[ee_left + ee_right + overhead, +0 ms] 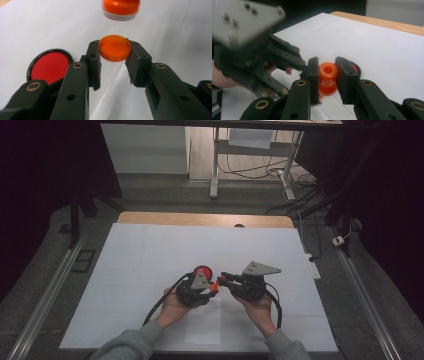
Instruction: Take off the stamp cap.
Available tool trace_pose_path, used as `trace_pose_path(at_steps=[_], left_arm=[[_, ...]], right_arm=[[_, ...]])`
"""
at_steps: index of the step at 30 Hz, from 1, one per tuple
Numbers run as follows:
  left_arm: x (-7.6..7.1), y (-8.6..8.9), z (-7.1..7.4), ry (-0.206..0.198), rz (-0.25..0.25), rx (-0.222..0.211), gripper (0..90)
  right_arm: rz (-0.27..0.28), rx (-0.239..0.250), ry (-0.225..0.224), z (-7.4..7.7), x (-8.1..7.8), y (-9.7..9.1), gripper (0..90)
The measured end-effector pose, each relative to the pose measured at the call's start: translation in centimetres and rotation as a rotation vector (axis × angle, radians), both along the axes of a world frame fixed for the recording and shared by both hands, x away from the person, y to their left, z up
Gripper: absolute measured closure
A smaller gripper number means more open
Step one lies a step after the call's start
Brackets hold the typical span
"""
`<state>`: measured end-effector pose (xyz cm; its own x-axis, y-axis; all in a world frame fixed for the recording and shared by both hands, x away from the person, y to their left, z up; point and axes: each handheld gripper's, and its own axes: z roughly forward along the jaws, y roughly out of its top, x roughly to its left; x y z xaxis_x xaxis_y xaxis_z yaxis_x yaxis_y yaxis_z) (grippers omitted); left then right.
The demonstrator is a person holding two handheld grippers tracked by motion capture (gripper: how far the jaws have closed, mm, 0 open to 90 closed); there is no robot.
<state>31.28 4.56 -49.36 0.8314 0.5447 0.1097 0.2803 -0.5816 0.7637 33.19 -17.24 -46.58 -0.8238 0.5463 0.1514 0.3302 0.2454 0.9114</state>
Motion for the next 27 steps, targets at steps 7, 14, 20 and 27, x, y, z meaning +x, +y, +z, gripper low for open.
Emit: trace_pose_path(at_steps=[7,14,20,27], left_arm=[[-0.2,0.1,0.4,-0.023,0.001,0.012,65.2],[-0.2,0.2,0.4,-0.024,0.002,0.006,65.2],[-0.2,0.5,0.6,-0.029,0.003,0.003,65.2],[-0.2,1.1,0.7,-0.038,0.002,0.005,65.1]], right_arm=[[0.001,0.006,-0.007,0.1,0.0,-0.2,72.6],[-0.006,0.007,-0.009,0.1,0.1,-0.4,72.6],[-0.004,0.004,-0.013,0.1,0.0,-0.3,72.6],[-0.006,0.003,-0.016,0.2,0.0,-0.4,72.5]])
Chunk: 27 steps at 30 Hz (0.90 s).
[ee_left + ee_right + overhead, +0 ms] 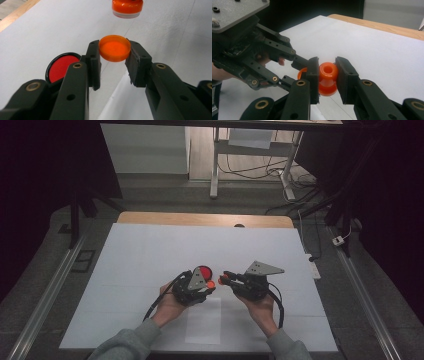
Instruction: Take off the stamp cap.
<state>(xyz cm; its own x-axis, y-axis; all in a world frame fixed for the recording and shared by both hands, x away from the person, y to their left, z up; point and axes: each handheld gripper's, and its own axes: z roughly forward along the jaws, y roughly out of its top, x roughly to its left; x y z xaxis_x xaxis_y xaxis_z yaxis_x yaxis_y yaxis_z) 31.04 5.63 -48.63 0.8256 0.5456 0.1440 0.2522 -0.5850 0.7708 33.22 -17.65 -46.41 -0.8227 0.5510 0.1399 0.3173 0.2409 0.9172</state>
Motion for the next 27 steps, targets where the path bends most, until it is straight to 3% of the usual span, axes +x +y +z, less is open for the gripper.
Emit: trace_pose_path(at_steps=[17,23,27], left_arm=[[-0.3,1.7,0.4,-0.008,0.014,-0.021,65.1],[-0.8,3.0,0.4,-0.007,0.028,-0.021,65.1],[-1.0,4.0,0.5,0.002,0.043,-0.045,65.1]], right_arm=[[-0.001,-0.002,-0.001,-0.1,0.1,0.0,72.5],[0.003,-0.002,-0.002,-0.2,0.1,0.1,72.5],[0.005,-0.002,-0.002,-0.2,0.1,0.1,72.5]])
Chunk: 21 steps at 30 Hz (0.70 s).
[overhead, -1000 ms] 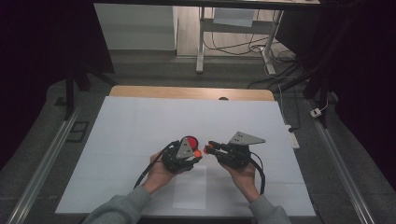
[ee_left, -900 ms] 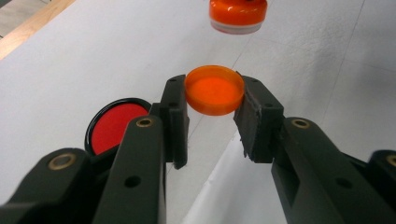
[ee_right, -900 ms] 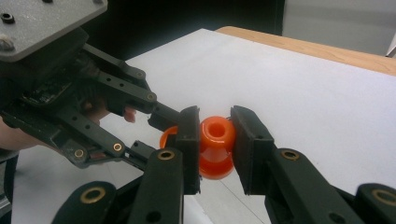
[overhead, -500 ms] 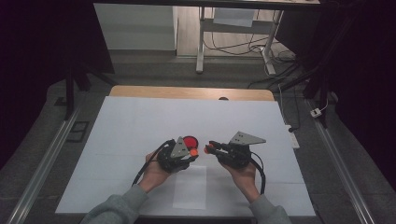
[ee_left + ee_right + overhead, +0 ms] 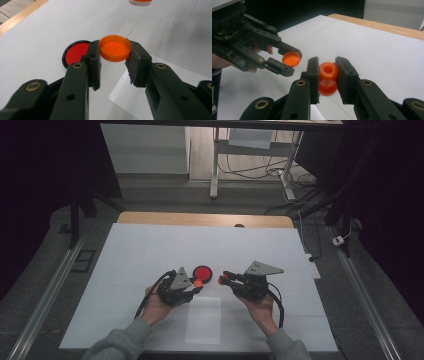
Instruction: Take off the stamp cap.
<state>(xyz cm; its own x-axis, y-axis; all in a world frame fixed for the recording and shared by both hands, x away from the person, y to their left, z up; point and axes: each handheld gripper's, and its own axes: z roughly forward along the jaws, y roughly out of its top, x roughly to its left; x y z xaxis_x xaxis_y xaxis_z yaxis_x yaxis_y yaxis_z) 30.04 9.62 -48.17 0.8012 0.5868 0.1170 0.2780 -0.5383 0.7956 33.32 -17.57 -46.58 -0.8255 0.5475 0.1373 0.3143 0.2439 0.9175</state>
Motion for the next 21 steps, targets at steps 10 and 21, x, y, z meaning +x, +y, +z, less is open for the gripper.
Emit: trace_pose_path(at_steps=[10,21], left_arm=[[-1.0,2.0,0.1,0.005,0.017,-0.009,65.0],[-2.8,5.5,-0.1,0.013,0.064,-0.027,65.0]], right_arm=[[0.003,-0.005,-0.001,-0.1,0.1,0.0,72.5],[0.004,-0.014,-0.006,-0.1,0.1,0.1,72.5]])
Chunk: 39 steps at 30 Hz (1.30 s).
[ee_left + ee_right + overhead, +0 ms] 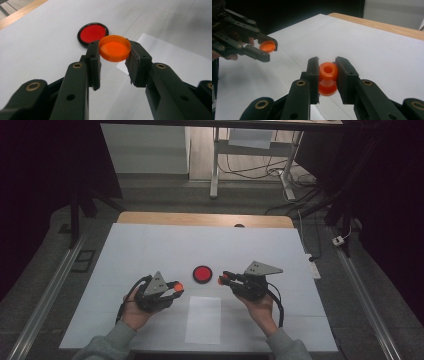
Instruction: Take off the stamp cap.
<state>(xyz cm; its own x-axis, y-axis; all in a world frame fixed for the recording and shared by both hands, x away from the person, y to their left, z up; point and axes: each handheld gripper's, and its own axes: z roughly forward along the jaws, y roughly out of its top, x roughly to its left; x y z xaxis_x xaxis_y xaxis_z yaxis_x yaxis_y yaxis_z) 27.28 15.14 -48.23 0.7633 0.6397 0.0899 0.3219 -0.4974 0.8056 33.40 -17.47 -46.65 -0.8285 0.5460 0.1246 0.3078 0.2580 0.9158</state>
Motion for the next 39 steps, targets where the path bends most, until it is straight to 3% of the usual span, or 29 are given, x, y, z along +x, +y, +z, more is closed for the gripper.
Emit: trace_pose_path(at_steps=[19,39], left_arm=[[-2.1,4.1,-0.8,0.019,0.096,-0.028,64.9],[-2.2,4.8,-1.0,0.028,0.110,-0.029,64.9]], right_arm=[[-0.005,-0.005,-0.009,0.1,-0.1,-0.1,72.5],[-0.005,-0.003,-0.016,0.2,-0.1,-0.1,72.5]])
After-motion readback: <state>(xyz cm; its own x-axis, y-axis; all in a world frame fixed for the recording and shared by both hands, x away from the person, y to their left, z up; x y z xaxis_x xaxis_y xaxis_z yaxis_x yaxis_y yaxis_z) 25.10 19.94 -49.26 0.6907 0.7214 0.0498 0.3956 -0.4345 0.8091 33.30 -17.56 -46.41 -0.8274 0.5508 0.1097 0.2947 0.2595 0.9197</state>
